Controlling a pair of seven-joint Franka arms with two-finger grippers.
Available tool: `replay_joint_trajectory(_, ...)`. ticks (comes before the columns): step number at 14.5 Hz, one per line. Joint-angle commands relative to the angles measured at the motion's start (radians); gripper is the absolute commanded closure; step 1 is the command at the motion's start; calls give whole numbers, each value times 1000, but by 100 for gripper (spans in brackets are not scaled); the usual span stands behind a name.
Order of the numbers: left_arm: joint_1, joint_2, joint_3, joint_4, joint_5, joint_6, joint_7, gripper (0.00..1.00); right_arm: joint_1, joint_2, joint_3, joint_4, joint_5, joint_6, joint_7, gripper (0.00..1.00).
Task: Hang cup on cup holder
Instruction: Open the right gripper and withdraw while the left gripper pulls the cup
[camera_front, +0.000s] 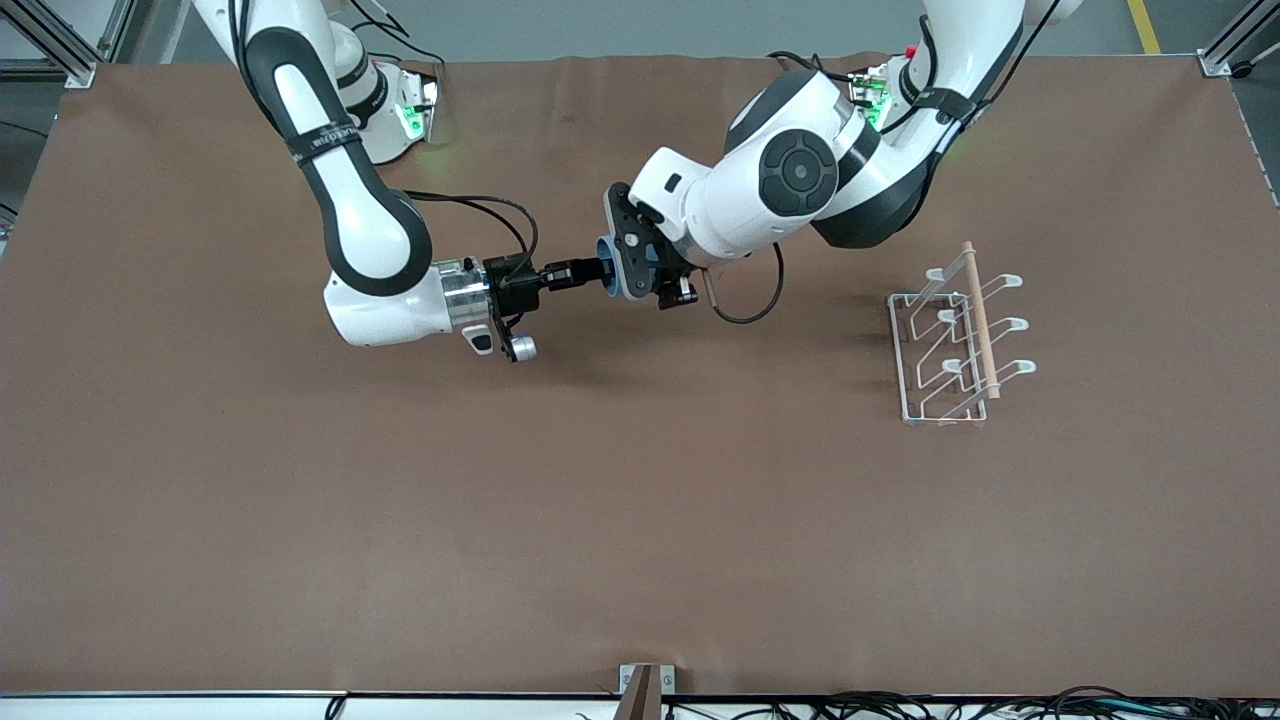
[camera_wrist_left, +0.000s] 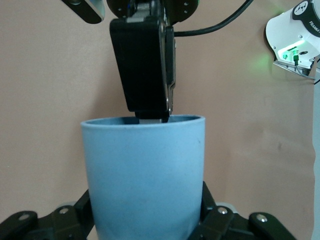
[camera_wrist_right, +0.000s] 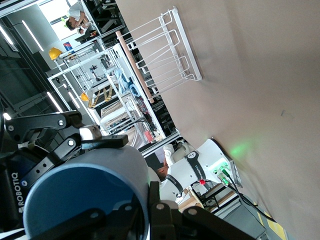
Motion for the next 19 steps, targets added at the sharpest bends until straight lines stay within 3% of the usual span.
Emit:
replay_joint_trajectory(1,5,1,-2,7,-2,-5,-20,77,3,-12,-9,-9,31,-4,0,0)
replay_joint_trajectory(5,20,-13,6,2,12,-32,-26,80,-47,-20,-15,-8,15,-10,2,0)
replay_joint_trajectory(7,23,-36,6,4,154,-98,-55,85,-102,-26,-17,-4,-30,-10,5,0)
replay_joint_trajectory(11,60,-53,6,10,317,-281,-180,93,-236,-49,-29,20,-246,-6,11,0)
replay_joint_trajectory(13,67,-78,7,8,392,-328,-104,100,-308,-55,-29,46,-375,-10,34,0)
replay_joint_trajectory(16,121,-96,6,11,498,-379,5,100,-379,-80,-32,94,-602,-4,114,0)
replay_joint_trajectory(19,133,-108,7,17,696,-448,21,100,-405,-115,-87,132,-851,6,158,0)
